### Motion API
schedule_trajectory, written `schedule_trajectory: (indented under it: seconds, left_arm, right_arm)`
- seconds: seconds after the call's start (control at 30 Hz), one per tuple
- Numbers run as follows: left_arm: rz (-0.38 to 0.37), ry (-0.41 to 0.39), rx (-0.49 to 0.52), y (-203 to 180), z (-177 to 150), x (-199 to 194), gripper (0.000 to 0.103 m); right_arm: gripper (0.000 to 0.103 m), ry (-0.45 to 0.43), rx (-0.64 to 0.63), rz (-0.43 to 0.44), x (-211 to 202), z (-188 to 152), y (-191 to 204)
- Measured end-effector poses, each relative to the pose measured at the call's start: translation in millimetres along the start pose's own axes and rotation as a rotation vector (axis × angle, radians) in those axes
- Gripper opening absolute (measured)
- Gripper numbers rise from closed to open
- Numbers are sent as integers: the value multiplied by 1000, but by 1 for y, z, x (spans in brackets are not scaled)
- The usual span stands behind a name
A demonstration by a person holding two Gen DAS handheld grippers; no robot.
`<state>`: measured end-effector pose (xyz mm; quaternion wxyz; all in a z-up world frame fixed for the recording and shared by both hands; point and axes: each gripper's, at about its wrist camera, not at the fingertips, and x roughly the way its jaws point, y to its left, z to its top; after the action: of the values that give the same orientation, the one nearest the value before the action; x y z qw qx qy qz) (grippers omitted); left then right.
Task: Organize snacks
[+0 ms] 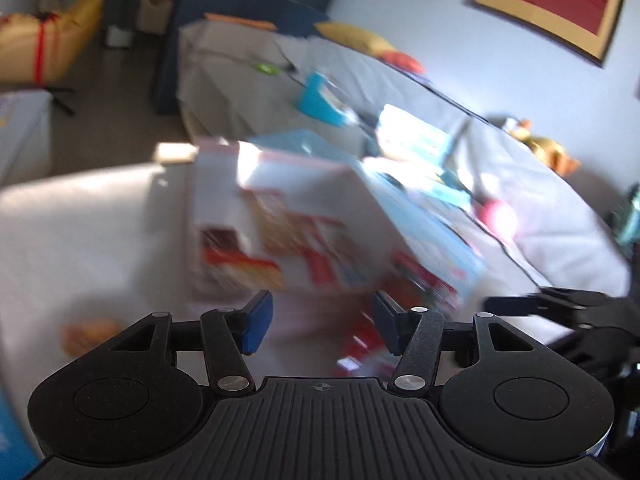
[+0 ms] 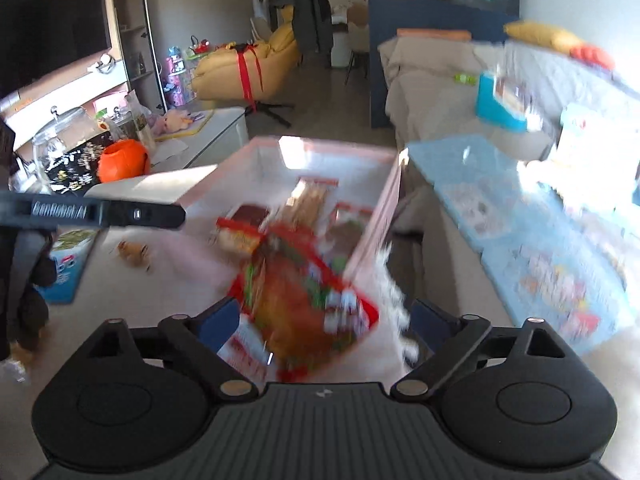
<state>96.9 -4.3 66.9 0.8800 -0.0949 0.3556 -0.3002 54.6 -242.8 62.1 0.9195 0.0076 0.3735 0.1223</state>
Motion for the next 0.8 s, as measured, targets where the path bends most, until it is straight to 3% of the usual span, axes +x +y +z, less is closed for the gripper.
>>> schedule_trajectory:
  seconds: [0.2,0.33,0.4,0.63,0.8]
  left_arm:
    - [-3,101,-39,-2,-25,33,59]
    - [-75,157,-92,7,-37,49,51]
    - [-93,151,-104,9,-39,48,50]
    - [-100,77,-81,-5,-29,4,47]
    - [-38,130,-124,-3,-56,-26,47]
  right_arm:
    - [90,67,39,47,32,-22,2]
    - [50,112,6,95,57,-26,17]
    - [40,109,-19,120,55,-24,26]
    - [33,53,-15,186,25,-12,29]
    - [34,154,-23,322,22,-20,37]
